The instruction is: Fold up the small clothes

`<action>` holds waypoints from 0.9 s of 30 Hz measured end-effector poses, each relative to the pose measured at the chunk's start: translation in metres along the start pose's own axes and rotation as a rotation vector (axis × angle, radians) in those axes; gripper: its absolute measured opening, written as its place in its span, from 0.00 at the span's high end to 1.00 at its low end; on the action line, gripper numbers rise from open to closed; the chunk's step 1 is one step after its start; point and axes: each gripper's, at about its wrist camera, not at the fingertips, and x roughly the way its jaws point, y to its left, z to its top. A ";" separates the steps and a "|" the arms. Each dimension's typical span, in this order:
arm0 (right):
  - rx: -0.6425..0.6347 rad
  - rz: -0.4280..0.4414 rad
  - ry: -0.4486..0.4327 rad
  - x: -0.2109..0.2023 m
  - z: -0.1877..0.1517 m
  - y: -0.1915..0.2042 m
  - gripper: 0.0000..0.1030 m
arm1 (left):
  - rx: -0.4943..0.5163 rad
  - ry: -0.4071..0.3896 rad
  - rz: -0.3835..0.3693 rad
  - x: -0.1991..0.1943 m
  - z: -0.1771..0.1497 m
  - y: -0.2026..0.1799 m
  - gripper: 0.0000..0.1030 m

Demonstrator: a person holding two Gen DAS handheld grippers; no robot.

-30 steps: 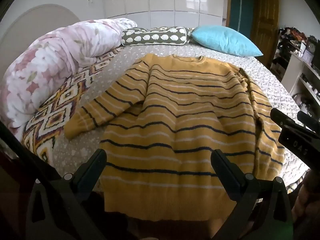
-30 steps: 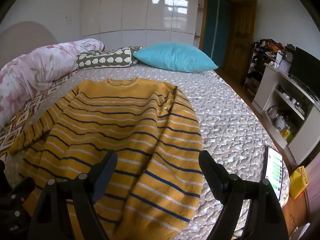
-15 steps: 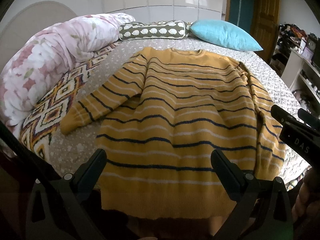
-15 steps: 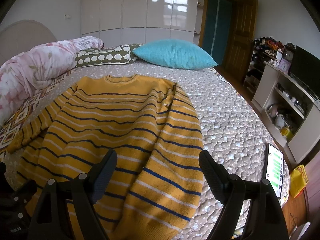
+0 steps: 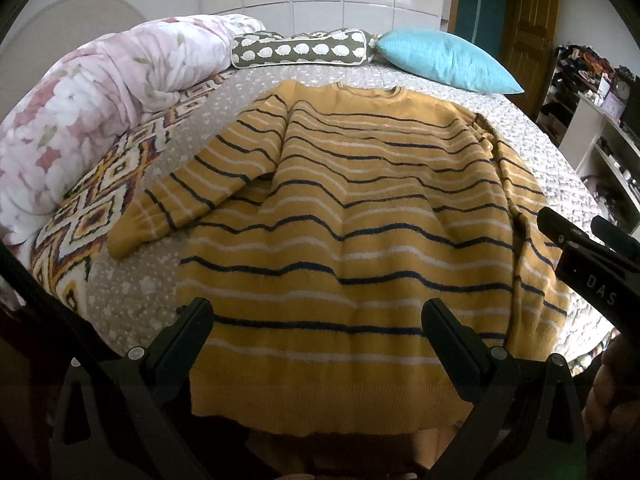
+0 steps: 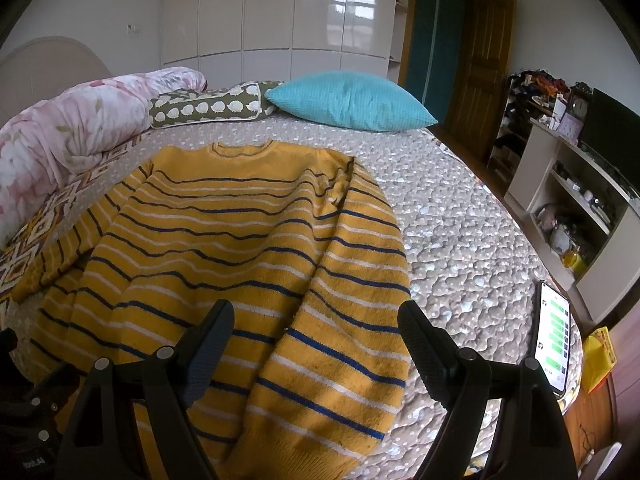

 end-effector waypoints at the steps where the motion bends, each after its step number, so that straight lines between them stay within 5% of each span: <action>1: 0.000 0.001 0.002 0.001 0.000 0.000 0.15 | 0.000 0.002 0.000 0.001 0.000 0.000 0.00; 11: 0.001 0.002 0.016 0.008 -0.004 0.001 0.15 | -0.004 0.019 0.005 0.011 0.001 0.004 0.00; 18: 0.084 -0.013 0.014 0.016 0.001 -0.038 0.15 | -0.022 -0.062 0.175 0.051 0.026 0.028 0.00; 22: 0.162 -0.044 0.027 0.021 -0.003 -0.076 0.15 | -0.013 0.019 0.186 0.092 0.032 0.041 0.00; 27: 0.165 0.082 0.063 0.025 -0.018 -0.084 0.15 | -0.040 0.018 0.157 0.105 0.029 0.047 0.00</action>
